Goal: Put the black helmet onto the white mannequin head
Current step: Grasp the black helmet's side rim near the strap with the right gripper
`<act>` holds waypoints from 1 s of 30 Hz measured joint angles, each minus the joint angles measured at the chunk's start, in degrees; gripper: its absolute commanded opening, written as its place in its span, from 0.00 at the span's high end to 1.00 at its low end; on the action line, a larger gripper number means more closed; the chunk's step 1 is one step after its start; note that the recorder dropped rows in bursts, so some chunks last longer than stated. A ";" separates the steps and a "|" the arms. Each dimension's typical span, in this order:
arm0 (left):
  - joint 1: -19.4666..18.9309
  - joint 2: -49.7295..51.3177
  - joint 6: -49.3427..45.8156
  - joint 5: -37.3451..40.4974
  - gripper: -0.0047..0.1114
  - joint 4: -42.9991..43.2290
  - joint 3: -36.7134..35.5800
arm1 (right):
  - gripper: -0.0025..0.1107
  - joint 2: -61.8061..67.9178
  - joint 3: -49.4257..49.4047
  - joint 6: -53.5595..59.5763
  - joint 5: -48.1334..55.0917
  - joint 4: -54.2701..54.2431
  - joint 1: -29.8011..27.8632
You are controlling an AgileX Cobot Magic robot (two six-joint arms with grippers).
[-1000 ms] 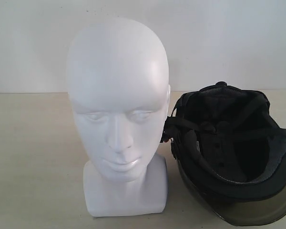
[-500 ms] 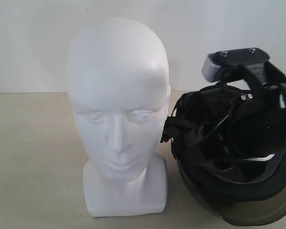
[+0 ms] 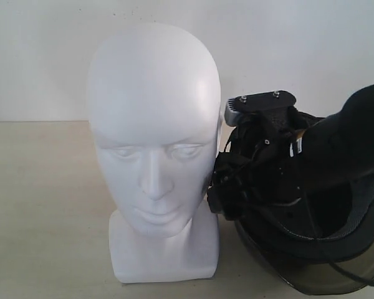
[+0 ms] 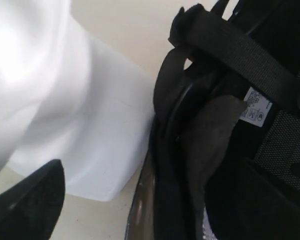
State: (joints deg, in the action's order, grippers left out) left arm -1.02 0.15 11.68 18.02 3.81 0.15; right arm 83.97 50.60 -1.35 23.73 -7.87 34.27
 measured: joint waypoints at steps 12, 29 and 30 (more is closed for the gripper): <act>0.00 0.00 0.00 0.00 0.92 0.00 0.00 | 0.23 4.76 1.45 -5.76 -2.79 6.36 -1.54; 0.00 0.00 0.00 0.00 0.92 0.00 0.00 | 0.36 9.24 1.45 -8.65 -6.56 6.98 -1.68; 0.00 0.00 0.00 0.00 0.92 0.00 0.00 | 0.36 9.50 1.45 -8.97 -6.56 6.85 -1.68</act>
State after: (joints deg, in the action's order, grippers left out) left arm -1.02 0.15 11.68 18.02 3.81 0.15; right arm 93.47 52.05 -10.32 17.16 -1.02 32.60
